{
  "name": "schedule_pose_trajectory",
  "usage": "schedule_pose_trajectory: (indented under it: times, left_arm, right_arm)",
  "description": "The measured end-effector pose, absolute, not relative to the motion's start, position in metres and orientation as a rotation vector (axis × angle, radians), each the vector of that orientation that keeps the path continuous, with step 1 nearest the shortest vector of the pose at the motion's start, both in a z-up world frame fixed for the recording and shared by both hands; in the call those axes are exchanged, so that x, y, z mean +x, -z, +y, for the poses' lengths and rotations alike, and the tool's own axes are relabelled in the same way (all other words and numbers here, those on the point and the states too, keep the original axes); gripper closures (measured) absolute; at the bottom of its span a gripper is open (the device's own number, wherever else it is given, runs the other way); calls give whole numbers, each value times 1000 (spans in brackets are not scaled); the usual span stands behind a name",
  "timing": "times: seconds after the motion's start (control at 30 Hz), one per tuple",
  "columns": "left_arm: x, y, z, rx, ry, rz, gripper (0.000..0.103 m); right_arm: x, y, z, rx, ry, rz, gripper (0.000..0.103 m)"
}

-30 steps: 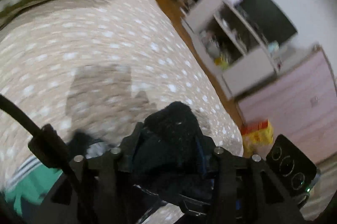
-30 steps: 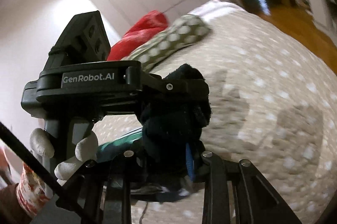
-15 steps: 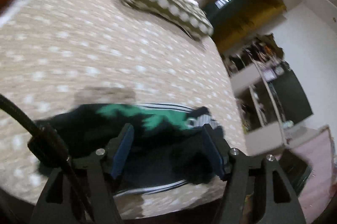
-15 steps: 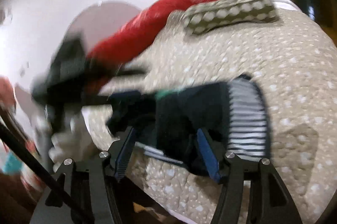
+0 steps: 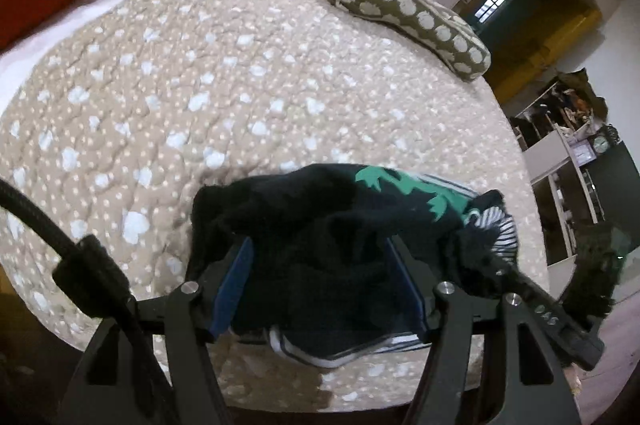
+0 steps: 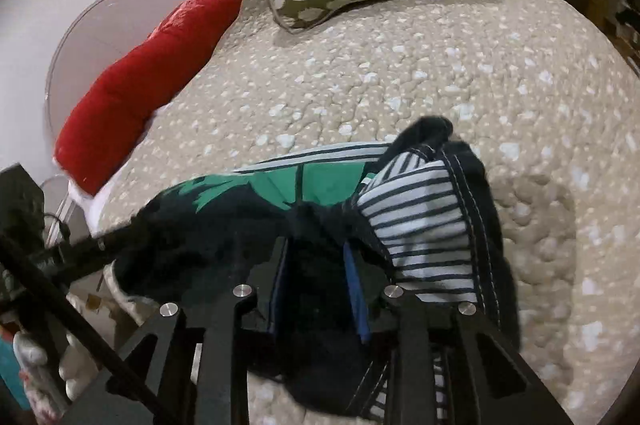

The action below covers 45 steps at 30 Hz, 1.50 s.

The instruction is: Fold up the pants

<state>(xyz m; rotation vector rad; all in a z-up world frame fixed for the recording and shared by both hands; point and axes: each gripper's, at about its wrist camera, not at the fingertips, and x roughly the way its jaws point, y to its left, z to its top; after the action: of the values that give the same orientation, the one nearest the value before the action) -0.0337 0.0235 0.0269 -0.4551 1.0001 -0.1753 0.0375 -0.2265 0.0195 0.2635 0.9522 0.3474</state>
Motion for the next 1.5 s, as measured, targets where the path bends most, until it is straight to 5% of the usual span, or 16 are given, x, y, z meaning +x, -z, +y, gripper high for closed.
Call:
schedule_pose_trajectory:
  times: [0.07,0.23,0.5,1.13,1.17,1.27,1.3,1.5]
  left_arm:
    - [-35,-28,22,-444,195,990,27]
    - [-44,-41,34,-488,222,961,27]
    - [-66,-55,122,-651,32,854,27]
    - [-99,-20,188,-794,-40,865,27]
    - [-99,-19,187,-793,-39,867,27]
    - [-97,-21,184,-789,-31,869,27]
    - [-97,-21,183,-788,-29,869,27]
    - [-91,-32,163,-745,-6,880,27]
  right_arm:
    - [38,-20,-227,254,-346,955,72]
    - [33,-35,-232,267,-354,960,69]
    - [9,-79,-190,191,-466,893,33]
    - [15,-5,3,-246,-502,994,21]
    - [13,-2,4,-257,-488,979,22]
    - [11,-7,-2,-266,-442,938,65]
    - [13,-11,-10,-216,-454,941,71]
    - [12,-51,-66,51,-501,883,76]
